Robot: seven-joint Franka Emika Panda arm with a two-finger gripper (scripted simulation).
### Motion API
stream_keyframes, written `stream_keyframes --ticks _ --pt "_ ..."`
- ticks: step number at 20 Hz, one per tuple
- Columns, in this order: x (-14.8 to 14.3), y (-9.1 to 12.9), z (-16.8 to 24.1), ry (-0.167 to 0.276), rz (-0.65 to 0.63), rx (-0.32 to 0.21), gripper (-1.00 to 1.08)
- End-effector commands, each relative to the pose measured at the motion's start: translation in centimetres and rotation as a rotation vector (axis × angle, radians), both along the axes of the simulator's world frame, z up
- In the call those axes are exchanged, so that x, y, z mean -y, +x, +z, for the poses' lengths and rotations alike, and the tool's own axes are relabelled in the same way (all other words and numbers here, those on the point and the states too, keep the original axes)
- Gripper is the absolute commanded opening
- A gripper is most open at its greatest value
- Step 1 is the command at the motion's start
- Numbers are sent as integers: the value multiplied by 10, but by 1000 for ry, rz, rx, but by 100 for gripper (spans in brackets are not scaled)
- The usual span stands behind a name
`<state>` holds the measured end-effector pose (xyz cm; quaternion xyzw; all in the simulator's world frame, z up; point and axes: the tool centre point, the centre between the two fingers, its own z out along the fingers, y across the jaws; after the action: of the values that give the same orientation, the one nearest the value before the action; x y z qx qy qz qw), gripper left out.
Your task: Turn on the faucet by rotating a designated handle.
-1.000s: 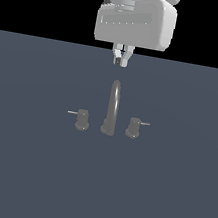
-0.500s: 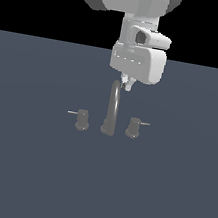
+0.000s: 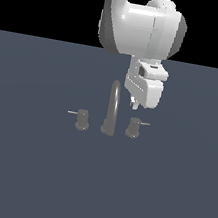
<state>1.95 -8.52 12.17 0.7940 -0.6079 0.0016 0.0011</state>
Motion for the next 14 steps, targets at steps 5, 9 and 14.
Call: stream_keyframes --ticks 5,9,14 --pt "27 16 -36 0 -134 0 -100" --pt "39 21 -50 1 -186 -1 -100" --pt "46 24 -58 3 -219 -1 -100"
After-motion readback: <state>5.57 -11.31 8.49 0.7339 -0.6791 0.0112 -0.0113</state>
